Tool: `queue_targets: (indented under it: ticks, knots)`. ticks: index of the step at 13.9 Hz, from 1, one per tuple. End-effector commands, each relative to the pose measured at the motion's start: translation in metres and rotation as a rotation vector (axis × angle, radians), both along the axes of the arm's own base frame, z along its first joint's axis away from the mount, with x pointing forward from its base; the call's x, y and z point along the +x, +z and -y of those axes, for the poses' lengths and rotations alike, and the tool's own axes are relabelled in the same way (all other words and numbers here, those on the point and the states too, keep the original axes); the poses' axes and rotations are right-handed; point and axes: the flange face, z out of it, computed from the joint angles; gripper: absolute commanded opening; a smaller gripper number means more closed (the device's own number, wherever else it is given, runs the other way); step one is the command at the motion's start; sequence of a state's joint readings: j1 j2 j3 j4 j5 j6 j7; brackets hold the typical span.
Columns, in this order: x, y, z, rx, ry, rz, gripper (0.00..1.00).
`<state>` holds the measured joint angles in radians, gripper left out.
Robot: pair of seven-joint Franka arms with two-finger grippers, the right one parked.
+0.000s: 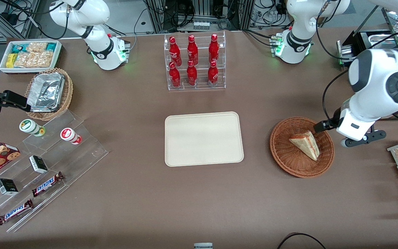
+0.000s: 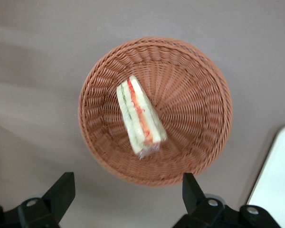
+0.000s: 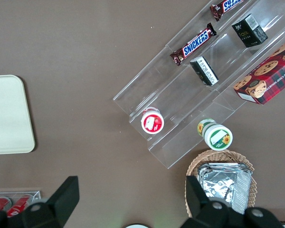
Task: Place sandwich from basket to tray
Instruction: 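Move the left gripper over the wrapped sandwich in the wicker basket, then lower the open left gripper onto the sandwich and close on it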
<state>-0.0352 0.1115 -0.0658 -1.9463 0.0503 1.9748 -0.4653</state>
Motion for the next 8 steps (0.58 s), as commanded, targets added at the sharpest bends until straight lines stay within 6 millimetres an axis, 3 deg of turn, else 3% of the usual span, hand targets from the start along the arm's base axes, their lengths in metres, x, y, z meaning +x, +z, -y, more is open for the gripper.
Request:
queue_targets:
  ticks: [1, 4, 8]
  knots:
    - [-0.02, -0.026, -0.001, 0.006, 0.204, 0.061, 1.0]
    - [-0.032, -0.059, -0.001, -0.003, 0.326, 0.112, 1.0]
    - [-0.037, -0.086, -0.002, -0.019, 0.402, 0.151, 1.0]
